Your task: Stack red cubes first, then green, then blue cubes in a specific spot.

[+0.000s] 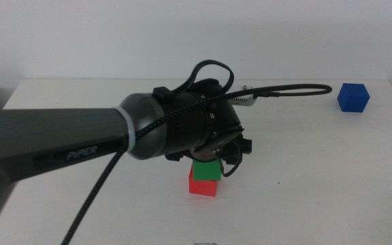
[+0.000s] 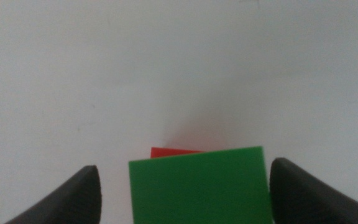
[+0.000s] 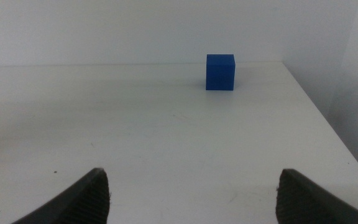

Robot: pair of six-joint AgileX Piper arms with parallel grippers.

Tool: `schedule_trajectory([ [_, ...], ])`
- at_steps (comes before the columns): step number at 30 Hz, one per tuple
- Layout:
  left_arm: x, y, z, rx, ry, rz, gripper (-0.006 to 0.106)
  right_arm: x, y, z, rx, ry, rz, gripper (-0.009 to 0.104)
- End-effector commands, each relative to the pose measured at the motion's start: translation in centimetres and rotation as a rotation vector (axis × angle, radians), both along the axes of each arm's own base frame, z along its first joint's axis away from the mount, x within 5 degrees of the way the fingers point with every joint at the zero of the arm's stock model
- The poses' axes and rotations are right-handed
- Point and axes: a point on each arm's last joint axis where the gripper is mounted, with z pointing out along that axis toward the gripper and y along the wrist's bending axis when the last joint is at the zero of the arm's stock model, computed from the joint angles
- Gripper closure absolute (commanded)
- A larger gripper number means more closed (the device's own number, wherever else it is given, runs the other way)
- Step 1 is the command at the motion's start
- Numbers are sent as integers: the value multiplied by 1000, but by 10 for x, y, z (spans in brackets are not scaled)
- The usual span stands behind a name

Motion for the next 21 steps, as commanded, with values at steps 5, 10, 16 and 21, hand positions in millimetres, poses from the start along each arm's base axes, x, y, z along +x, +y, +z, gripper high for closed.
schedule_trajectory([
  [5,-5,5,52,-84,-115,-51,9,-1,0,16,-20,-115,3,1],
  [10,-11,10,69,-95,-141,-95,9,-1,0,16,-20,-115,3,1],
  [16,-28,29,120,-131,-256,-173,9,-1,0,16,-20,-115,3,1],
  [21,-53,60,168,-120,-348,-220,9,-1,0,16,-20,-115,3,1],
])
